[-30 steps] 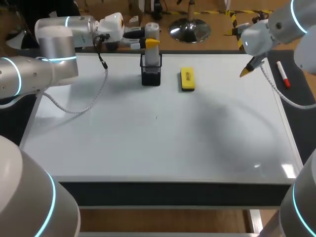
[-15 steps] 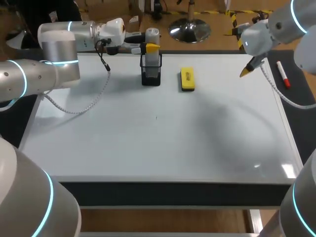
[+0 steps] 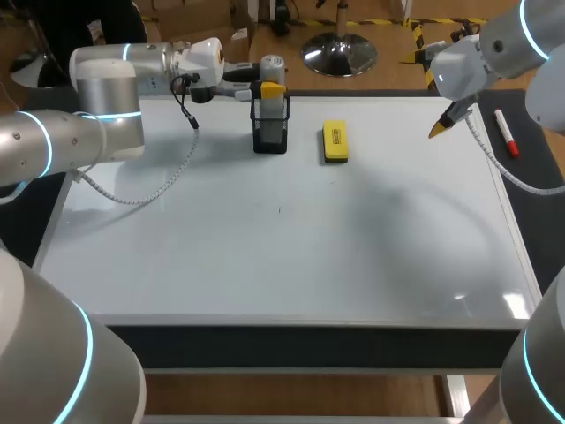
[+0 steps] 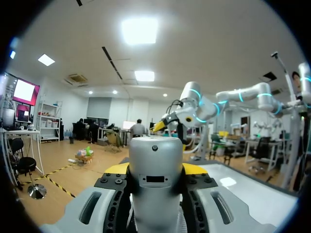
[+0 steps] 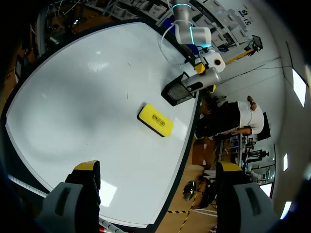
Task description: Pick up the inspection probe, press it on each red-marked spot on the whiteboard one by one, put down the probe, pick up the eraser, and wipe off all the red marks.
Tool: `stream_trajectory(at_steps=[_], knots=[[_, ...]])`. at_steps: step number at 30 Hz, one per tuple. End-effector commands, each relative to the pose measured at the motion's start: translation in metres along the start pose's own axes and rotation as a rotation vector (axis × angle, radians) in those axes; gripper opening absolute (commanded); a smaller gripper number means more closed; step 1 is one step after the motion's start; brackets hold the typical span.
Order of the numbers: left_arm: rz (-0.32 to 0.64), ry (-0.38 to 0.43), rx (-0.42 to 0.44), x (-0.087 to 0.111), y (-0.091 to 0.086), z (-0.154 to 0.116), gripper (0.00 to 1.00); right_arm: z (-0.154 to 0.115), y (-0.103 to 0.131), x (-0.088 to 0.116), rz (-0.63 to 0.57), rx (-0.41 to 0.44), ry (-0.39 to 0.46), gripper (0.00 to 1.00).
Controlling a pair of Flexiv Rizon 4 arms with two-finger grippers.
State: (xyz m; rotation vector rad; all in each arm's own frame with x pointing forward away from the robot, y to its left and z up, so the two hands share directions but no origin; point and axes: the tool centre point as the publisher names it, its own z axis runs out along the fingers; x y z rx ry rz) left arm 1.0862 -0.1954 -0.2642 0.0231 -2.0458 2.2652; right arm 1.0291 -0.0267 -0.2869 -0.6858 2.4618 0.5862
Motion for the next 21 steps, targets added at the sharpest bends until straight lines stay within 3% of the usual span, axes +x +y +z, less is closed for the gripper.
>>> stream_trajectory(at_steps=[1, 2, 3, 5, 6, 14, 21], knots=[[-0.002, 0.010, -0.004, -0.003, 0.000, 0.001, 0.42, -0.001, 0.000, 0.000, -0.002, 0.001, 0.003, 1.00], [-0.004, 0.006, -0.004, -0.003, 0.000, 0.000, 0.49, -0.001, 0.000, 0.000, -0.002, 0.001, 0.003, 1.00], [-0.004, 0.005, -0.004, -0.003, 0.000, 0.000, 0.68, -0.001, 0.000, 0.000, -0.002, 0.001, 0.003, 1.00], [-0.006, 0.005, -0.005, -0.002, 0.000, 0.000, 0.94, -0.001, 0.000, 0.000, -0.002, 0.001, 0.003, 1.00], [-0.006, 0.006, -0.006, -0.002, -0.001, 0.000, 1.00, -0.001, 0.000, 0.000, -0.002, 0.001, 0.003, 1.00], [0.034, -0.017, -0.015, 0.000, -0.014, -0.008, 1.00, -0.001, 0.000, 0.000, -0.002, 0.001, 0.003, 1.00], [0.128, -0.082, -0.098, 0.000, -0.026, -0.029, 1.00, -0.001, 0.000, 0.000, -0.002, 0.001, 0.003, 1.00]])
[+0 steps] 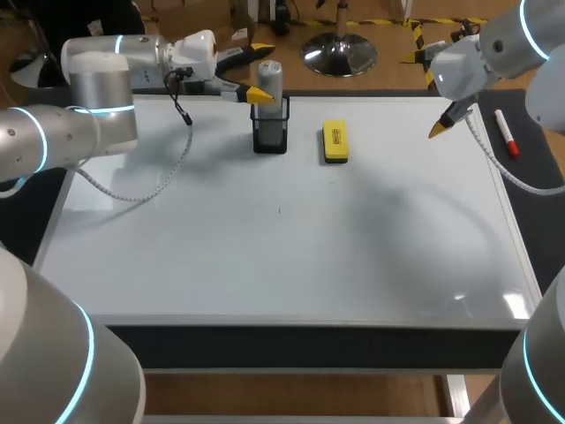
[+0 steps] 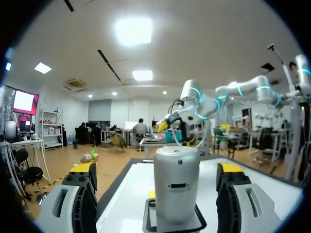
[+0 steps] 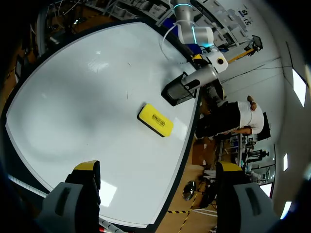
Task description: Pick up the inspection probe, press it on each red-marked spot on the whiteboard one by one, put down the probe, pick up the eraser, and wipe off all the red marks.
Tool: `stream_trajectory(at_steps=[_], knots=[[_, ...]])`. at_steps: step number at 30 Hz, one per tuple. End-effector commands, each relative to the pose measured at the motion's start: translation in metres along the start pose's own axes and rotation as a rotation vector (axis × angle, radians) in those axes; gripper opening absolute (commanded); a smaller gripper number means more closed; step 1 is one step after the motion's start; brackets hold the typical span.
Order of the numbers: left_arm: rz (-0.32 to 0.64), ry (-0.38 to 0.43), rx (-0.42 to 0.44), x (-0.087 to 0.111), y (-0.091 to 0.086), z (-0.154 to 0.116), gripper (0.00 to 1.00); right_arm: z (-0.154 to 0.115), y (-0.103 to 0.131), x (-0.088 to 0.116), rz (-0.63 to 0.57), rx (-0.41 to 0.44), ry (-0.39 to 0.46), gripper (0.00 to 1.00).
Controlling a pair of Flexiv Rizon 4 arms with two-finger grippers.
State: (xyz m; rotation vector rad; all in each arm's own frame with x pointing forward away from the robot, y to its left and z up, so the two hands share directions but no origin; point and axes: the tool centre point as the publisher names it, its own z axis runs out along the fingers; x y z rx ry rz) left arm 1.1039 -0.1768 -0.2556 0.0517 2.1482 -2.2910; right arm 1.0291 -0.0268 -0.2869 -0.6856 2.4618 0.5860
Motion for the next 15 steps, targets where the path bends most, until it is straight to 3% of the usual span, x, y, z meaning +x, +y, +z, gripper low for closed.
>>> stream_trajectory(at_steps=[1, 9, 15], knots=[[0.051, -0.058, -0.083, 0.014, -0.016, -0.015, 1.00, -0.001, 0.000, 0.000, -0.002, 0.001, 0.003, 1.00], [0.197, -0.121, -0.222, 0.021, -0.026, -0.044, 1.00, -0.001, 0.000, 0.000, -0.002, 0.001, 0.003, 1.00], [0.248, -0.136, -0.285, 0.029, -0.029, -0.058, 1.00, -0.001, 0.000, 0.000, -0.002, 0.001, 0.003, 1.00]])
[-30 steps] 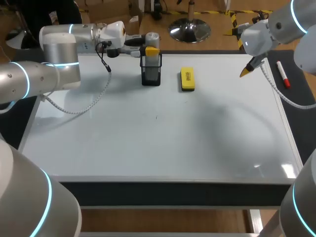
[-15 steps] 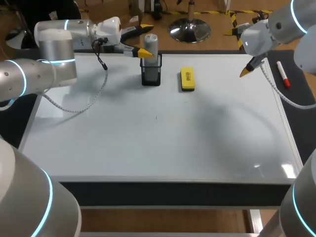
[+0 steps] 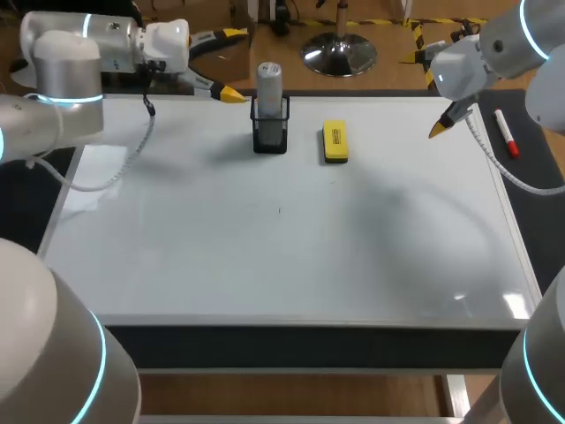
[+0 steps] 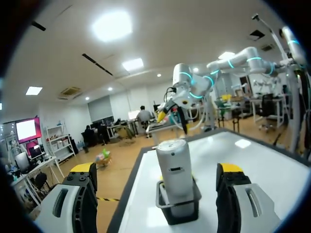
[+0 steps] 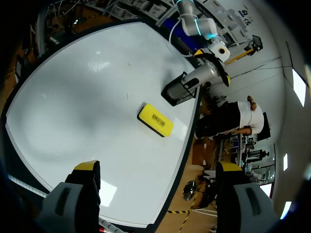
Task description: Pick up the inspection probe, press it on each red-marked spot on the whiteboard one by one, put down the probe, pick up the eraser, and wipe off all the red marks.
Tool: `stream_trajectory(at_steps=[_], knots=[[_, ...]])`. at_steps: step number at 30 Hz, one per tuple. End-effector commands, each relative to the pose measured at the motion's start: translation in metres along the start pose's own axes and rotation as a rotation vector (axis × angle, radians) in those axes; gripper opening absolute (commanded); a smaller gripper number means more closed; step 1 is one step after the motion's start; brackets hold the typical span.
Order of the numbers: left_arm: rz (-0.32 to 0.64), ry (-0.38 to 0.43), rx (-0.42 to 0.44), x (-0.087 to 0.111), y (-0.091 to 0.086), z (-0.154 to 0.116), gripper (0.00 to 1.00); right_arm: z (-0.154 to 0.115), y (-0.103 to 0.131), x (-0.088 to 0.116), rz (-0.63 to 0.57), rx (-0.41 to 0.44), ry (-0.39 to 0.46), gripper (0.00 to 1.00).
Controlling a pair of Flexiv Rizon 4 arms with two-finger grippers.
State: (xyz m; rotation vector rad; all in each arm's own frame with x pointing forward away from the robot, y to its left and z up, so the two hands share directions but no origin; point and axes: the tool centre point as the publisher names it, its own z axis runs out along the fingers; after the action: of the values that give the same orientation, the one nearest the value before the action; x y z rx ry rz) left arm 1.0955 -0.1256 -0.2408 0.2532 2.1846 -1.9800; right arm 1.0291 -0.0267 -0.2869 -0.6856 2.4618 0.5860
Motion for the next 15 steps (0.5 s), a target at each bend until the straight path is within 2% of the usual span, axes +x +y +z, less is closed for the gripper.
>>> stream_trajectory(at_steps=[1, 15], knots=[[0.021, -0.102, -0.142, 0.017, -0.013, -0.013, 1.00, -0.001, 0.000, 0.000, -0.002, 0.001, 0.003, 1.00], [0.061, -0.112, -0.257, 0.027, -0.009, -0.044, 1.00, -0.001, 0.000, 0.000, -0.002, 0.001, 0.003, 1.00]])
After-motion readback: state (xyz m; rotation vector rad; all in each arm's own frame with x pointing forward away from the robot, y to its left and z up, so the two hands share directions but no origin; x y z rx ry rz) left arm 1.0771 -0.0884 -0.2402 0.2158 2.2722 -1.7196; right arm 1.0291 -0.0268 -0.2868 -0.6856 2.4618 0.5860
